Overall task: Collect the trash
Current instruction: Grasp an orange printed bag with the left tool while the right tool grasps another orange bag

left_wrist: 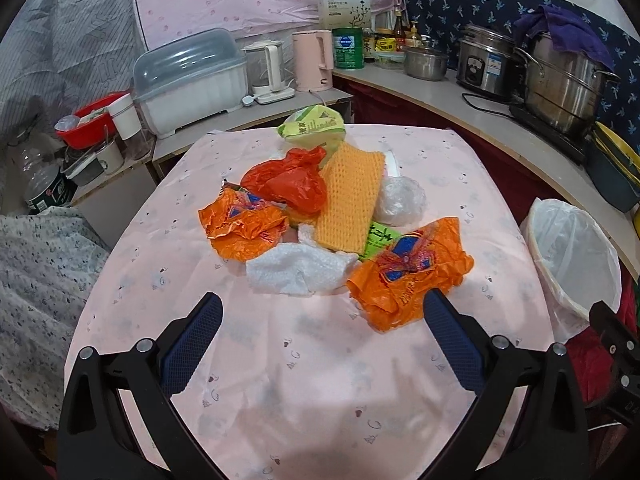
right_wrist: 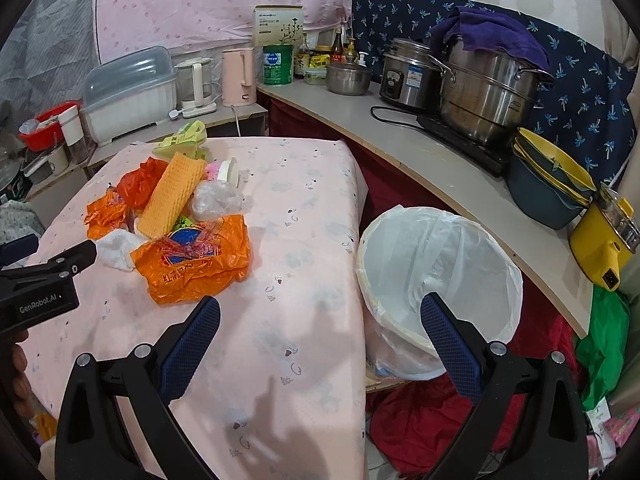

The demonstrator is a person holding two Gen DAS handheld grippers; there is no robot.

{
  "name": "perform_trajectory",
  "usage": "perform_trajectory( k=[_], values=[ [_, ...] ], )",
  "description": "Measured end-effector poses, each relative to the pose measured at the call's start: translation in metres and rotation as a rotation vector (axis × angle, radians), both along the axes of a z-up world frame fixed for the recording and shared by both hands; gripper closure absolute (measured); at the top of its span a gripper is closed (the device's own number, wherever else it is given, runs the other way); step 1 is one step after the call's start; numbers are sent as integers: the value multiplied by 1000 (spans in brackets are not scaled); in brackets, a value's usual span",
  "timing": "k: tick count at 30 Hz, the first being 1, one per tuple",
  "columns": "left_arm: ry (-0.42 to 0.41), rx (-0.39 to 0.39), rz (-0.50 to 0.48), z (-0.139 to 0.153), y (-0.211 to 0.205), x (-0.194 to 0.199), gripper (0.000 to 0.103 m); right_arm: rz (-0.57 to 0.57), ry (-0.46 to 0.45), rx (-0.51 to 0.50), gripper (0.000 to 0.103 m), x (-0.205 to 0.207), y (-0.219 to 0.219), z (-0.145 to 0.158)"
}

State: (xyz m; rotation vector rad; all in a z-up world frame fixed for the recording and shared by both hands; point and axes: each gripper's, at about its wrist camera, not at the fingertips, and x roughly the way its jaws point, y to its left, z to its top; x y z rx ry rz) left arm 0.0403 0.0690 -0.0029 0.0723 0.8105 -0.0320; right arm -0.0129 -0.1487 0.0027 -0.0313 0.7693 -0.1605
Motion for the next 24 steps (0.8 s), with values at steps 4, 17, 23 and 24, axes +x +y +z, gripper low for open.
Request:
perform_trajectory(
  k=[4,17,23,24],
  values=[
    [22,-29,35,-8,30,23,7,-1,6,5,7,16,7,-8],
    [80,-100,111,-37,104,107,7,34,36,25,7,80,52,-25],
    [136,-96,75,-62,106,135,17,66,45,17,8,106,77,-29],
    [154,-103,63,-67,105,138,21,72,46,18,8,110,81,-30]
  ],
)
